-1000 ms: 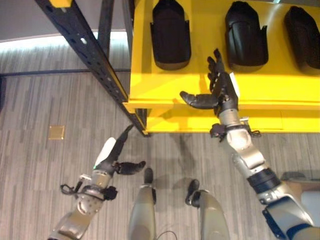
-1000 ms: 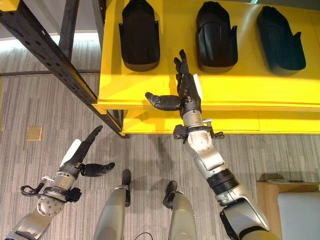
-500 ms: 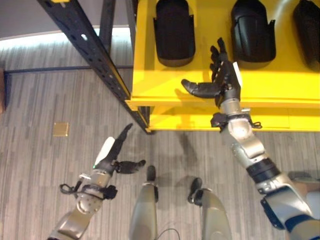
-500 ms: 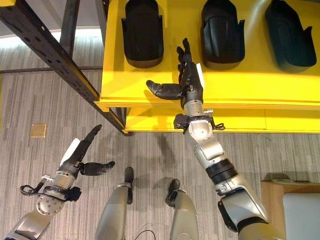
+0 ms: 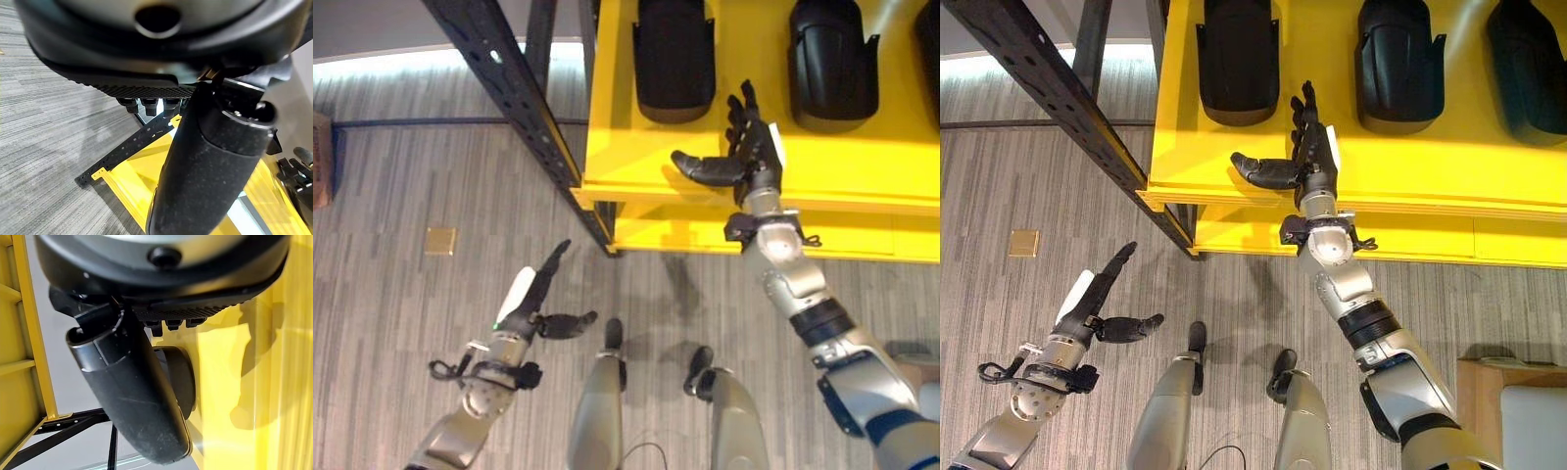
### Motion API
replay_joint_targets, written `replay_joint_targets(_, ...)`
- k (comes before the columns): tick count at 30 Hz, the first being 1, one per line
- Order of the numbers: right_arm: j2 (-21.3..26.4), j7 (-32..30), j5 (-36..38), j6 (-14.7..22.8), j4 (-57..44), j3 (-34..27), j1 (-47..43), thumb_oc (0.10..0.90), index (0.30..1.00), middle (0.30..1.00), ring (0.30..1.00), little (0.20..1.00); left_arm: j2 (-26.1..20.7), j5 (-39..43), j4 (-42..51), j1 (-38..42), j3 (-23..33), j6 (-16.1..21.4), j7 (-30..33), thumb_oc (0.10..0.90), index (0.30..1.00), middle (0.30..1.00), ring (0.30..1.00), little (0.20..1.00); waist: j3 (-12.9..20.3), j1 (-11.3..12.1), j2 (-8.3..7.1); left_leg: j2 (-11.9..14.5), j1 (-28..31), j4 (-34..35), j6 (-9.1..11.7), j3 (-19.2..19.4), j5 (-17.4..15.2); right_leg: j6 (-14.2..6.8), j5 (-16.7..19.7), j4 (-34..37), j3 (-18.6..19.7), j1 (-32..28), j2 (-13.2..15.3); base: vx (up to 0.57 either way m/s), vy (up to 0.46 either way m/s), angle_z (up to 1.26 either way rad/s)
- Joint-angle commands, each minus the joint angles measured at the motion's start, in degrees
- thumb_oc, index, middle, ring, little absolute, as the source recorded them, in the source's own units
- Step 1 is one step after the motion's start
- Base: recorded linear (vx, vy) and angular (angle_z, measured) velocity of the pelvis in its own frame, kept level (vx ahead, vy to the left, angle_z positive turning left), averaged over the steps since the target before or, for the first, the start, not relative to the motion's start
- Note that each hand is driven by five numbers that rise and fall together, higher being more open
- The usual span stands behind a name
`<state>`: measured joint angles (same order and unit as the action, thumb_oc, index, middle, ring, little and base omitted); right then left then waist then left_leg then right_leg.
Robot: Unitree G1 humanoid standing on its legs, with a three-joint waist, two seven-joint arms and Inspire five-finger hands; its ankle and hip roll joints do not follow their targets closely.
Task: Move parts from the plastic box to the shelf.
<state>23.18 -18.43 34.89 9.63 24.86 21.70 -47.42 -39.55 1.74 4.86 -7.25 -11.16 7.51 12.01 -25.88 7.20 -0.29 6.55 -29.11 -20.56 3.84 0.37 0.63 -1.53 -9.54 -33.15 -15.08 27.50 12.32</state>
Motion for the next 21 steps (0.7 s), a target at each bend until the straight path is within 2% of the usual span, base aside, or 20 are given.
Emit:
replay_joint_targets(1,0.58,0.51,1.78,5.61,-1.38,-1.76,-8.93,0.900,1.000,1.000,1.000,1.000,-2.92,0.36,7.00,-2.31,2.53,4.39,3.05,0.900,1.000,1.000,1.000,1.000,3.07,0.22,-0.73,0.98,1.01,-1.08,-0.73,-0.41,-0.88,-4.81,10.66,8.02,5.35,-0.40,1.53,0.00,0.007,0.05)
replay_joint_targets(21,-1.19,0.68,3.87,5.28,3.31,-1.32,-11.34,0.900,1.000,1.000,1.000,1.000,-3.12,0.90,7.09,-3.09,3.44,4.57,3.88,0.900,1.000,1.000,1.000,1.000,2.37,0.96,-0.74,0.51,-0.12,-1.60,-1.05,-0.74,-0.95,-4.73,10.81,7.39,5.10,0.48,1.77,0.00,0.002,0.01)
